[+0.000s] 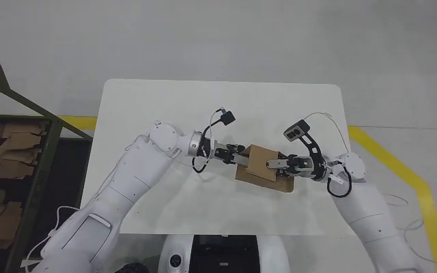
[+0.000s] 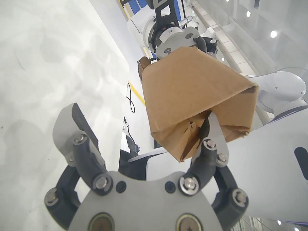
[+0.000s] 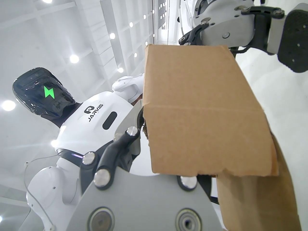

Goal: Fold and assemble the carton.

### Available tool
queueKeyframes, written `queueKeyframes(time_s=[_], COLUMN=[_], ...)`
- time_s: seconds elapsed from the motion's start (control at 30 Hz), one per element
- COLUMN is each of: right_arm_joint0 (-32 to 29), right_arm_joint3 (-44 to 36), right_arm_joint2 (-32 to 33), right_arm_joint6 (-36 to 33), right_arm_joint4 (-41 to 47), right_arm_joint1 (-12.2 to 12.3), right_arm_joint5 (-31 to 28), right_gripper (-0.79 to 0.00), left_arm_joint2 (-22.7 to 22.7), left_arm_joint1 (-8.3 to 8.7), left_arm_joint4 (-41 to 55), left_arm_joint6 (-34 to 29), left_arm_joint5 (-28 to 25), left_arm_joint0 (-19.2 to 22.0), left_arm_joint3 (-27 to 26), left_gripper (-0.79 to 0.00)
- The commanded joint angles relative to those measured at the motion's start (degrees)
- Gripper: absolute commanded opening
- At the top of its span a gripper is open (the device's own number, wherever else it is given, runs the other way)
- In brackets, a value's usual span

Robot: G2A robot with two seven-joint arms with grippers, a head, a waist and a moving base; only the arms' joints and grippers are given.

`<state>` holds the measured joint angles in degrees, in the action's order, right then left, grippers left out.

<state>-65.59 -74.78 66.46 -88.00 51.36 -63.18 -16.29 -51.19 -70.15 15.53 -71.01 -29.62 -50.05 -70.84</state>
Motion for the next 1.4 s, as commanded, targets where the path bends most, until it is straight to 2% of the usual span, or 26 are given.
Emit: queueKeyframes(time_s=[0.0, 0.37, 0.5, 0.63, 0.83, 1.03, 1.23, 1.37], right_arm_joint0=[-0.01, -0.42, -0.12, 1.07, 3.69, 5.67, 7.09, 7.64], right_arm_joint3=[0.00, 0.53, 1.85, 4.15, 7.53, 9.43, 10.57, 11.27], right_arm_joint2=[0.09, 1.63, 2.10, 1.92, 0.92, 0.00, -0.81, -0.83], right_arm_joint6=[0.00, 0.00, 0.03, 0.32, 0.42, 0.23, 0.59, 1.61], right_arm_joint4=[-0.07, -0.20, -0.85, -2.45, -4.62, -4.92, -5.17, -4.43], right_arm_joint1=[-0.04, 0.07, 0.09, -0.04, -0.35, -0.69, -1.03, -1.26], right_arm_joint5=[0.00, 0.00, -0.02, -0.31, -0.40, 0.26, 0.63, 0.09], right_gripper=[-0.785, -0.785, -0.785, -0.785, -0.785, -0.785, -0.785, -0.785], left_arm_joint2=[0.14, -3.75, -6.46, -7.77, -8.56, -11.21, -10.02, -10.02], left_arm_joint1=[-0.03, 0.99, 1.59, 1.97, 2.64, 2.79, 3.42, 3.42], left_arm_joint4=[0.19, 2.13, 2.04, -0.29, -12.86, -30.23, -51.13, -51.13], left_arm_joint6=[0.12, 3.34, 5.86, 12.35, 25.05, 35.61, 52.68, 52.68], left_arm_joint5=[-0.14, -3.67, -9.50, -16.00, -28.38, -28.38, -28.38, -28.38], left_arm_joint0=[0.14, -1.34, -2.39, -3.23, -2.83, -3.91, -5.11, -5.11], left_arm_joint3=[0.21, 1.06, 0.39, -1.07, -1.07, -7.20, -10.60, -10.60], left_gripper=[0.000, 0.000, 0.000, 0.000, 0.000, 0.000, 0.000, 0.000])
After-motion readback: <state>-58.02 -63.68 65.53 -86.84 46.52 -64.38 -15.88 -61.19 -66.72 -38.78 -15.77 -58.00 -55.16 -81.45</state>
